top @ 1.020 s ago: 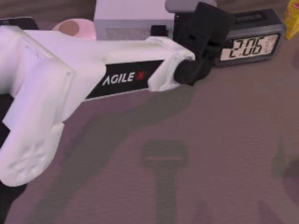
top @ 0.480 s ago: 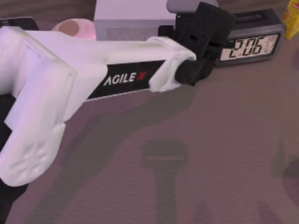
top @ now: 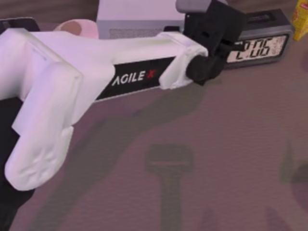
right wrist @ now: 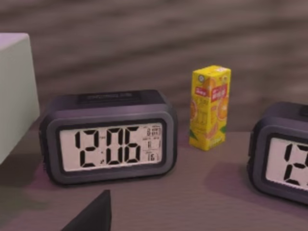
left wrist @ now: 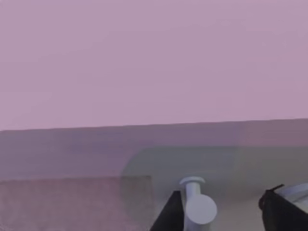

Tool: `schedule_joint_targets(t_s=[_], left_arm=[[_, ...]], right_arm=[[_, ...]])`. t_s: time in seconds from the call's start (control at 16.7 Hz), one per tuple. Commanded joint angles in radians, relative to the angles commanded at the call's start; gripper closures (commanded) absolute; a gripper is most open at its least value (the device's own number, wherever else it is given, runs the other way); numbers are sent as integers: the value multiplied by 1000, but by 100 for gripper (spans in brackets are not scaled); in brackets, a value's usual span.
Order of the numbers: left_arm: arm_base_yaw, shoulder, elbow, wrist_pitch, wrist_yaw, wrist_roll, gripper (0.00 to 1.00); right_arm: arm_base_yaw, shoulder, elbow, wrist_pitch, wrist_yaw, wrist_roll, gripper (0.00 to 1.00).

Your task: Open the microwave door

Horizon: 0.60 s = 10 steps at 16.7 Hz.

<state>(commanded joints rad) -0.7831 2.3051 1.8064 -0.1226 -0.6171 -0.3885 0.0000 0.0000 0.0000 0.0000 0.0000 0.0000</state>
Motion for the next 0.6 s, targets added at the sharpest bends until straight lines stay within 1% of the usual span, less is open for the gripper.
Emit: schedule_joint_targets(t_s=[0.18, 0.6], left_arm=[[12, 69, 168, -190, 44, -42, 100], [58, 233, 636, -801, 192, -163, 100]], right_arm=[[0, 0, 0, 0, 0, 0, 0], [0, 0, 0, 0, 0, 0, 0]])
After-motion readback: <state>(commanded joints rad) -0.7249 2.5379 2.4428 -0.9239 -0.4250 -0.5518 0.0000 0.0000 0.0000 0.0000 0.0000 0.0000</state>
